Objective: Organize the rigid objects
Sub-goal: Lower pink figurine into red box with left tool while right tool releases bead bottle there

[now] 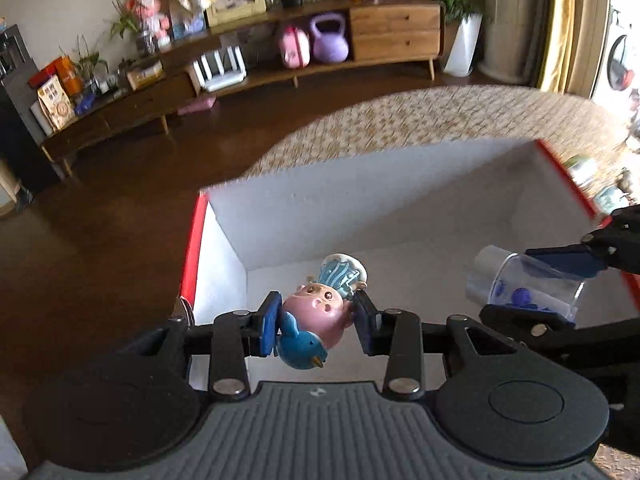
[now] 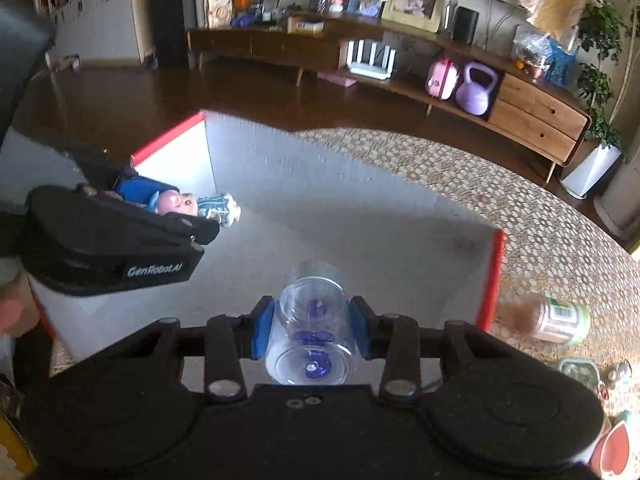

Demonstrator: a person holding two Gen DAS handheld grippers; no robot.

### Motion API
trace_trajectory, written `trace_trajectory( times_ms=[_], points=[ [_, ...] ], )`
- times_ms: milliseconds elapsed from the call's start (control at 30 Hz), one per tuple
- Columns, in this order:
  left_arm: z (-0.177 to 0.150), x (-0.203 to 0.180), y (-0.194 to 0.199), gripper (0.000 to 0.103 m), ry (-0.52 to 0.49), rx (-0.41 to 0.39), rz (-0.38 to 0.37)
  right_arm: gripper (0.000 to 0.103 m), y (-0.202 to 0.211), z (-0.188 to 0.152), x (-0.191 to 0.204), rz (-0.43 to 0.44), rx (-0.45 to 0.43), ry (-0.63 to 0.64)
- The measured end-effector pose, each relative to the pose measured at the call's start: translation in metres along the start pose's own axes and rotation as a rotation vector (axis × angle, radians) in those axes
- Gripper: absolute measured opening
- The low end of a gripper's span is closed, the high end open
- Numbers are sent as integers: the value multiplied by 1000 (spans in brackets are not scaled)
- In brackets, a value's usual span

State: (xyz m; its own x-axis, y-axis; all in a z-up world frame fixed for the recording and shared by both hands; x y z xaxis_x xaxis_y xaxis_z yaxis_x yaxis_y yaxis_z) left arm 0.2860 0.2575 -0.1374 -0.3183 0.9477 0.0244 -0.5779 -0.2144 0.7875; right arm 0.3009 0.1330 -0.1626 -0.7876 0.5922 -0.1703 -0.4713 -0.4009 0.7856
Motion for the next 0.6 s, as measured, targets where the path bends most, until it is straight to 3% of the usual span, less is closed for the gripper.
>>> trace_trajectory(
  times_ms=[400, 600],
  points=[
    [-7, -1, -43, 38, -46, 217, -9, 40, -35, -9, 3, 40, 153, 2],
    [-12, -6, -51, 39, -93, 287, -23, 40, -42, -10, 3, 49, 199, -21]
  ],
)
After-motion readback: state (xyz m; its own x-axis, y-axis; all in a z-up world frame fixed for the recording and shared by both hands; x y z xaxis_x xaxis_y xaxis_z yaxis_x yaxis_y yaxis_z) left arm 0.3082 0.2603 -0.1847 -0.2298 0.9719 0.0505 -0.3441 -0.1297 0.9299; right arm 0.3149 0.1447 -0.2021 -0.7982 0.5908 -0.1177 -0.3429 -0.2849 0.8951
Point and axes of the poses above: each gripper's, at about its wrist camera, not at the fingertips, and y roughly against the way its jaws point, x to its left, z to its top, the point moved 8 cm from there along -y, roughly the way its jaws point, and after that the axes turned 12 degrees about y, right-handed, at the moved point
